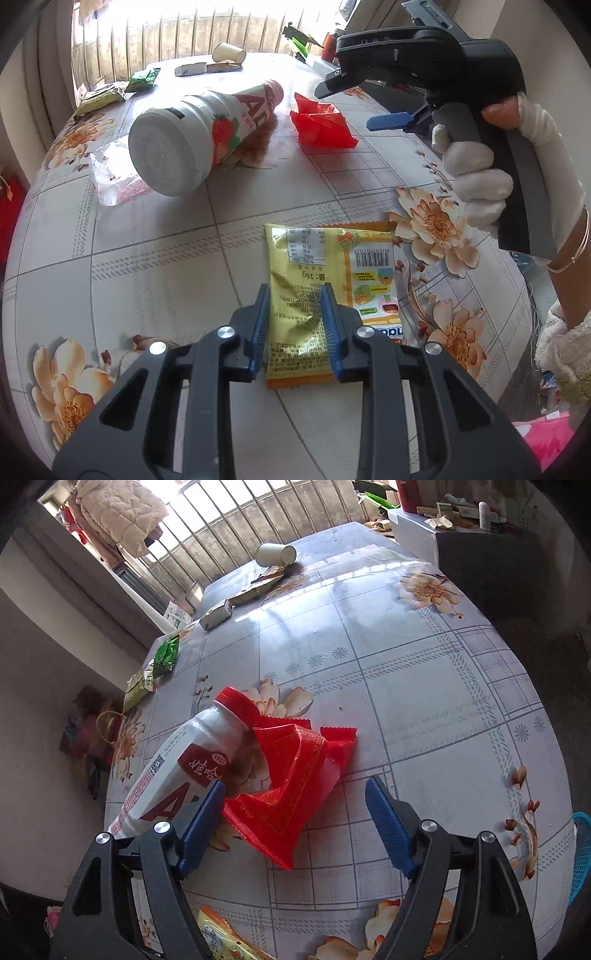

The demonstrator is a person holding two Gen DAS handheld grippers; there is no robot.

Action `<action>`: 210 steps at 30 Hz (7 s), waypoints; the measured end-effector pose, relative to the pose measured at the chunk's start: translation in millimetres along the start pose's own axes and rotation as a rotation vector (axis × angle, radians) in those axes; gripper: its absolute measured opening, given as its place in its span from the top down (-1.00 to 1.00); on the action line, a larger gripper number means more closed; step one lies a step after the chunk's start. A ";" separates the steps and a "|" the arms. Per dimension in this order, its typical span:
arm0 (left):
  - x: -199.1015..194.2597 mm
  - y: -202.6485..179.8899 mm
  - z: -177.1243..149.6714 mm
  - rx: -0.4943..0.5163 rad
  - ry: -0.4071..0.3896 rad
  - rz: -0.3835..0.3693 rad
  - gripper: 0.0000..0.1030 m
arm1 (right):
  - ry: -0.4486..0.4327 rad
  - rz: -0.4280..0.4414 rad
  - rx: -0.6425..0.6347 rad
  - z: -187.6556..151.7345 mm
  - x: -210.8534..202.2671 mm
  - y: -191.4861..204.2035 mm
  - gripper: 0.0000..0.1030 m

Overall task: Collect trash
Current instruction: 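Grasp the yellow snack bag with the left tool while the right tool grasps the red wrapper, then lift and carry the snack bag with the left tool while the right tool carries the red wrapper, then open both tools over the blue basket to drop the snack bag and wrapper, then move both tools back over the table toward the white AD bottle, then grasp the white AD bottle with the right tool while the left tool grasps the clear plastic bag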

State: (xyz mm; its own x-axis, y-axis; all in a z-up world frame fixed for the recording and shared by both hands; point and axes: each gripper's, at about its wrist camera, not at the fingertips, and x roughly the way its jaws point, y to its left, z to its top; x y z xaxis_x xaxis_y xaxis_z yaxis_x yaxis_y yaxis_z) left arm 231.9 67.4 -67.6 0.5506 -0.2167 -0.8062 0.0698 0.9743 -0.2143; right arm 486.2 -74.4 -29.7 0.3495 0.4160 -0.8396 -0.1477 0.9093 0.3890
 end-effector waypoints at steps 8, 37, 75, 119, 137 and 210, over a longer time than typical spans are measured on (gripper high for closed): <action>-2.9 -3.8 -6.6 0.038 -0.025 0.039 0.62 | 0.024 -0.091 -0.057 -9.9 17.6 8.8 0.56; -46.3 -20.5 -36.6 0.002 -0.087 0.016 0.89 | -0.074 0.038 0.018 -223.7 -114.3 -36.5 0.74; -92.3 -84.5 -19.6 0.113 -0.197 -0.007 0.92 | -0.193 0.087 0.108 -235.8 -170.1 -74.0 0.74; 135.4 -462.5 8.4 0.564 0.312 -0.346 0.92 | -0.340 -0.192 0.829 -351.0 -218.0 -424.1 0.74; 261.2 -536.4 -8.3 0.568 0.484 -0.346 0.29 | -0.237 -0.252 1.018 -353.7 -116.7 -547.4 -0.02; -88.0 170.3 51.9 -0.264 -0.230 0.038 -0.13 | 0.230 0.077 -0.097 -25.3 26.7 68.0 -0.33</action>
State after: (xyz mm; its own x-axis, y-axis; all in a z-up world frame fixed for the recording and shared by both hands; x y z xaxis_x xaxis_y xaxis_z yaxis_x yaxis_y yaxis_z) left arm 238.6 255.6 -4.5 0.7240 -0.1318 -0.6771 -0.1549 0.9254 -0.3458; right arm 462.0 -1.2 -35.2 0.1154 0.4661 -0.8772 -0.2573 0.8670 0.4268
